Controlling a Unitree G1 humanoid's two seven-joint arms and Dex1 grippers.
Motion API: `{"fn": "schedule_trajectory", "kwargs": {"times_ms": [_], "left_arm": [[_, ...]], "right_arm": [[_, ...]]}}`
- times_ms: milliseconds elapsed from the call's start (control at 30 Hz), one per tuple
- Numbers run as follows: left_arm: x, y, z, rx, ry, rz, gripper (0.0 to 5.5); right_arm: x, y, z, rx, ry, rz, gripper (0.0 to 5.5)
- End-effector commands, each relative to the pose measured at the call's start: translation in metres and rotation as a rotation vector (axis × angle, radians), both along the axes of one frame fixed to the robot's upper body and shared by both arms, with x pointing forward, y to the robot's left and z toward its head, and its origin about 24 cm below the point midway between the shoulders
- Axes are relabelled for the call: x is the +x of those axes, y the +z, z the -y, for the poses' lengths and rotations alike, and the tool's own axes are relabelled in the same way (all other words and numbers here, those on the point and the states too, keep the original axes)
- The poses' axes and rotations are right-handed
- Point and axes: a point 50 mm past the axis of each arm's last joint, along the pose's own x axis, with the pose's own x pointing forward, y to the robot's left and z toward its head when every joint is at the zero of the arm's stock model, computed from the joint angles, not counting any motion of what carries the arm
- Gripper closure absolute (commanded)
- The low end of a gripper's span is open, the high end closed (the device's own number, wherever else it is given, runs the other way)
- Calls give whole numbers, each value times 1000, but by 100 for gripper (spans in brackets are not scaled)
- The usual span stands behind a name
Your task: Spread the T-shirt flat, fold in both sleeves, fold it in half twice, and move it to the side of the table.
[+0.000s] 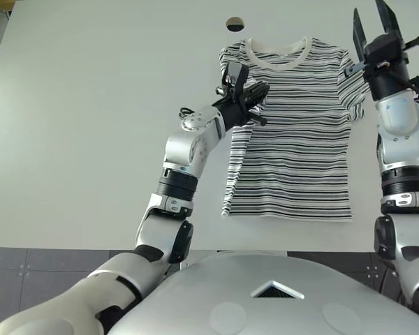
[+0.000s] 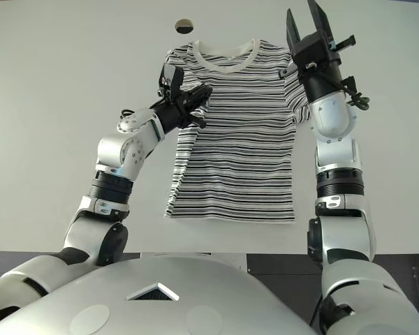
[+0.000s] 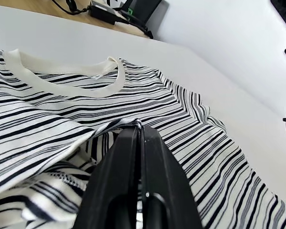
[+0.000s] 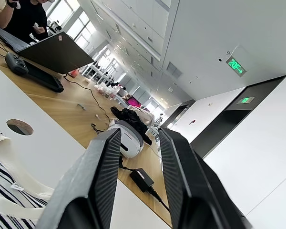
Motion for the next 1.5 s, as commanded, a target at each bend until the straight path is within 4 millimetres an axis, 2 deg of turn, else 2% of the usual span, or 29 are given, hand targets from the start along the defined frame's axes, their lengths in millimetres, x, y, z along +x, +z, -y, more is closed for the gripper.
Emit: {"fn": "schedule_trajectory", "kwargs": {"times_ms": [33,133,333,567,667,767,933,1033,1167,1267,1400,1500], "left_arm": [[-3,-10,8,15,-33,-44,536],[-4,-14,9,-3,-39,-67,496],[-4,-7,9,-32,-50,-31,418],[-17,20,6,-98,-118,121,414],[-24,28,-10,-63,-111,194,414],[-21,33,-36,43,-10,288,414],[1,33,-95,489,265,540,414],[6,27,-107,663,299,622,414],[9,-4,-107,852,234,591,414],[13,-25,-102,922,177,534,414],[13,-38,-87,911,98,495,414],[12,-36,-67,795,50,472,414]], "right_arm": [[2,2,-4,-5,12,3,404],[1,1,-4,-5,11,0,404],[1,0,-4,-2,13,-2,404],[0,0,-2,-5,9,-2,404],[-1,1,0,-7,6,-2,404],[-2,0,0,-7,5,-6,404],[-2,-2,-1,-5,5,-10,404],[-2,-3,-1,-5,5,-14,404],[-2,-3,-2,-6,6,-14,404],[-2,-2,-1,-8,5,-11,404],[-1,-1,-2,-8,6,-11,404],[-1,-1,-2,-8,6,-10,404]]}}
